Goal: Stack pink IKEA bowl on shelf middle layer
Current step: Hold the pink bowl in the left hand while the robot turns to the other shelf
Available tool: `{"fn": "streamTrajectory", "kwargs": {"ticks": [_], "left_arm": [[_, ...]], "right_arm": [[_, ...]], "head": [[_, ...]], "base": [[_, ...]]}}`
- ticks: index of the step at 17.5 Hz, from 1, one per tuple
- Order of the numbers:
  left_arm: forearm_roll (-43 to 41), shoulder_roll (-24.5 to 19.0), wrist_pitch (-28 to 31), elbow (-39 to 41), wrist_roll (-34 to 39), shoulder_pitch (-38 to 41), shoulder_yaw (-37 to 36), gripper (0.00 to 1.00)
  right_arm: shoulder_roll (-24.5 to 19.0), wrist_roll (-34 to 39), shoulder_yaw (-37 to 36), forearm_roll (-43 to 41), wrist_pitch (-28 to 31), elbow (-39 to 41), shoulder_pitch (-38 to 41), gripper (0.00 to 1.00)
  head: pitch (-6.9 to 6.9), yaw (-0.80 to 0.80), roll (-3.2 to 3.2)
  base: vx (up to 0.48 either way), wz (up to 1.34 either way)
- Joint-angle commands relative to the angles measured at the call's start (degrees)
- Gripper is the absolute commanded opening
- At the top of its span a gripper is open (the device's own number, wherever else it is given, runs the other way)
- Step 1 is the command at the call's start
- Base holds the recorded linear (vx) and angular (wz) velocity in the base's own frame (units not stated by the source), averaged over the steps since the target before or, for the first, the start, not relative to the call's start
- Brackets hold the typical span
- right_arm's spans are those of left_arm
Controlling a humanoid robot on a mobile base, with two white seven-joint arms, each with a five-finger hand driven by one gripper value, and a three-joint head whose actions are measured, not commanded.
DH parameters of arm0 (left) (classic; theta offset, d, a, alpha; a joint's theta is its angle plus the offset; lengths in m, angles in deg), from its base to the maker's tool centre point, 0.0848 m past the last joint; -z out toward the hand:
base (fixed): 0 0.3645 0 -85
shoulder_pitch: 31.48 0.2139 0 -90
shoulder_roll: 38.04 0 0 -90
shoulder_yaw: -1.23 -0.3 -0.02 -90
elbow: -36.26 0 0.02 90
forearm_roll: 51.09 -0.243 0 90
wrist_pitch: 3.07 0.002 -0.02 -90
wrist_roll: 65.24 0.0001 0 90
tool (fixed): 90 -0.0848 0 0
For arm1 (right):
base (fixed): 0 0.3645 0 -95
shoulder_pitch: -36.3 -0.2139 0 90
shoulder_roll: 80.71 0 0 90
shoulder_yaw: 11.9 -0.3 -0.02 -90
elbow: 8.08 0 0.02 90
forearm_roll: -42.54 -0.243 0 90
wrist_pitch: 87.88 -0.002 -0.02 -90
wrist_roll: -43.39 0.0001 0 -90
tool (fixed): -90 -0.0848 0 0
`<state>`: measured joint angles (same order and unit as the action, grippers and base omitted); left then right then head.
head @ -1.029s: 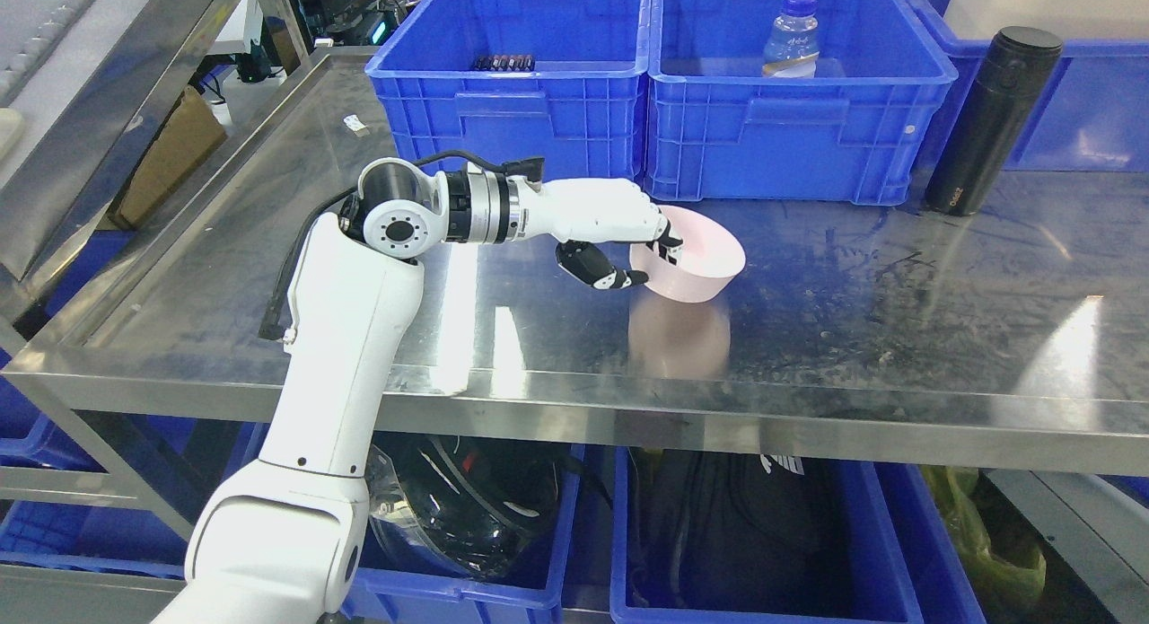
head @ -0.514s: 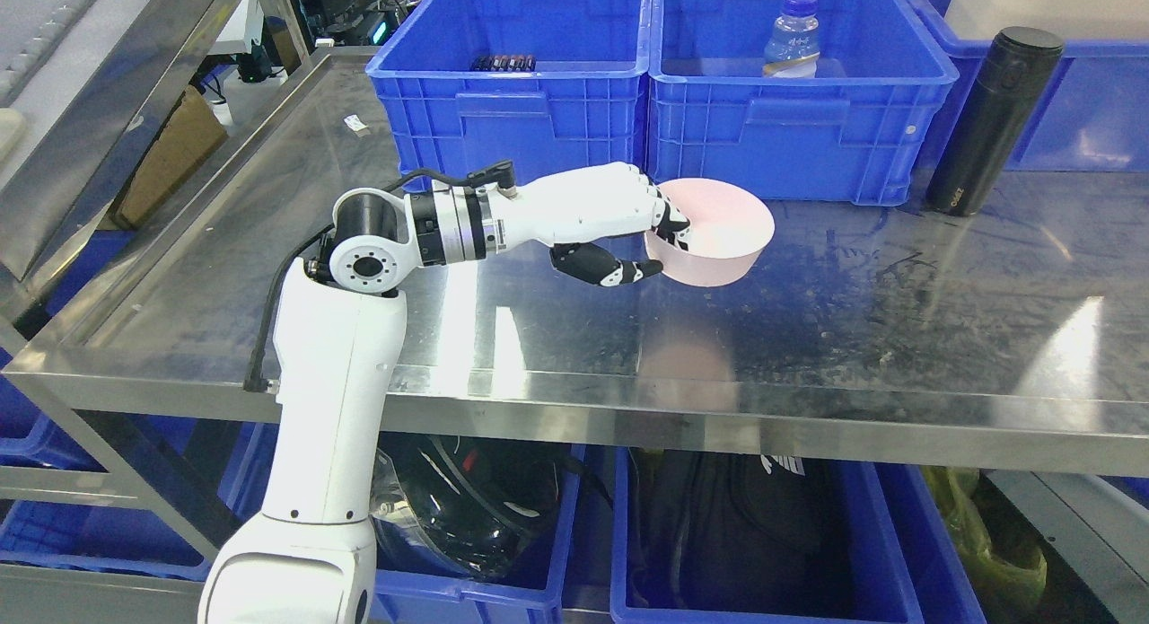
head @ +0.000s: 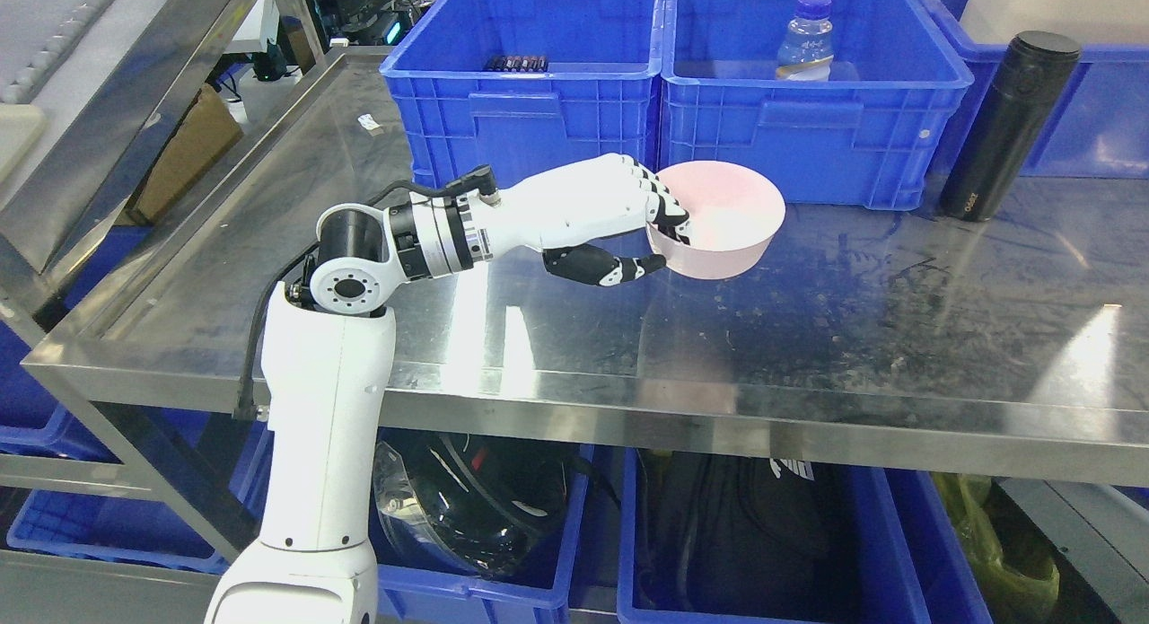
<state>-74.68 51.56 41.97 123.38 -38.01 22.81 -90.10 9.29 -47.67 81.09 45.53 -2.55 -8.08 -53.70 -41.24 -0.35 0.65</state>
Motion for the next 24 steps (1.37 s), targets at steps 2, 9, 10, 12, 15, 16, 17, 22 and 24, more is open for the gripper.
{"fn": "streamTrajectory", "kwargs": {"ticks": [2, 9, 10, 12, 15, 16, 17, 22, 24], "left_arm": [[0.57, -0.60, -0.04, 4.90, 0.19, 1.43, 2.56, 0.02], [0.57, -0.60, -0.04, 4.90, 0.28, 3.45, 1.77, 0.02], [0.57, -0.60, -0.04, 4.90, 0.28, 3.45, 1.68, 0.02], [0.57, -0.60, -0.04, 4.90, 0.89, 3.62, 1.41, 0.02], [0.57, -0.60, -0.04, 4.90, 1.16, 3.98, 1.24, 0.02], [0.57, -0.60, -0.04, 4.90, 1.16, 3.98, 1.24, 0.03], [0.57, -0.60, -0.04, 4.99, 1.16, 4.06, 1.24, 0.03], [0.57, -0.60, -0.04, 4.99, 1.25, 4.42, 1.24, 0.03], [0.57, -0.60, -0.04, 4.99, 1.25, 4.42, 1.24, 0.03]], "right_arm": [[1.00, 0.01, 0.00, 0.00, 0.01, 1.00, 0.18, 1.00], [1.00, 0.01, 0.00, 0.00, 0.01, 1.00, 0.26, 1.00], [1.00, 0.01, 0.00, 0.00, 0.01, 1.00, 0.26, 1.00], [1.00, 0.01, 0.00, 0.00, 0.01, 1.00, 0.26, 1.00], [1.00, 0.01, 0.00, 0.00, 0.01, 1.00, 0.18, 1.00], [1.00, 0.01, 0.00, 0.00, 0.01, 1.00, 0.18, 1.00], [1.00, 0.01, 0.00, 0.00, 0.01, 1.00, 0.26, 1.00], [1.00, 0.01, 0.00, 0.00, 0.01, 1.00, 0.18, 1.00], [1.00, 0.01, 0.00, 0.00, 0.01, 1.00, 0.18, 1.00]], "head": [[0.00, 0.00, 0.00], [-0.01, 0.00, 0.00], [-0.01, 0.00, 0.00], [-0.01, 0.00, 0.00], [-0.03, 0.00, 0.00], [-0.03, 0.00, 0.00], [-0.04, 0.00, 0.00], [-0.04, 0.00, 0.00], [-0.05, 0.00, 0.00]], "base": [[-0.010, 0.15], [-0.016, 0.44], [0.005, 0.93], [-0.011, 1.18], [-0.025, 1.34], [-0.032, 1.40], [-0.037, 1.33], [-0.024, 1.26], [0.005, 1.06]]}}
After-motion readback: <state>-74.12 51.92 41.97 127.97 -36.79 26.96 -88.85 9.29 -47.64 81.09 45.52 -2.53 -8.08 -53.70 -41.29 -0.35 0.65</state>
